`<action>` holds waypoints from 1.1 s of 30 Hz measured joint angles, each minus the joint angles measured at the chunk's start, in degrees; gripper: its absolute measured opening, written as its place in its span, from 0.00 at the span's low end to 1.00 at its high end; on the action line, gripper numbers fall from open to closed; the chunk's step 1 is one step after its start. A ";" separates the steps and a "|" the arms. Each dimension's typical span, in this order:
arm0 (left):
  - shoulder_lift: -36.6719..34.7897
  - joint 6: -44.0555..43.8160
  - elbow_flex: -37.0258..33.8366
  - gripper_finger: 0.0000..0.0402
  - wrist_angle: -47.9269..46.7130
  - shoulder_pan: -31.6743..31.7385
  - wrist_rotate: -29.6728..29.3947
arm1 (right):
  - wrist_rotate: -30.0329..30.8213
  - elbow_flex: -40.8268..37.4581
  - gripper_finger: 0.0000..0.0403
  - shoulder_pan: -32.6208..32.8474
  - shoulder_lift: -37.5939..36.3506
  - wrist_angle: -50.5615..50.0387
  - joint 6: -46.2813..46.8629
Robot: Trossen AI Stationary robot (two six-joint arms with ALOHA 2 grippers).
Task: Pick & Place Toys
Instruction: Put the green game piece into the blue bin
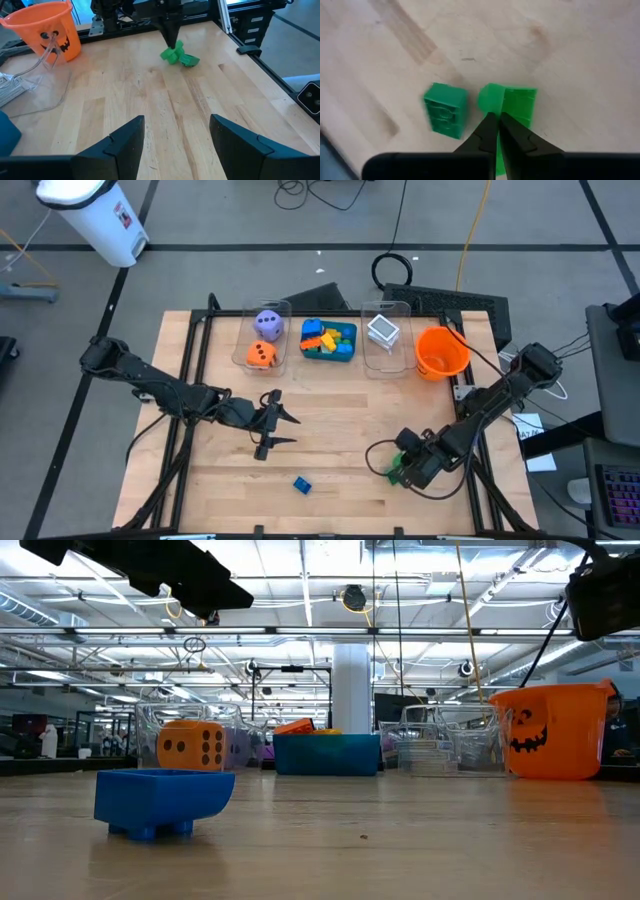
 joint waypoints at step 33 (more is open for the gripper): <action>-0.02 1.03 0.00 0.57 0.15 0.02 -0.63 | 11.04 -0.20 0.00 -21.46 -13.86 20.35 -38.03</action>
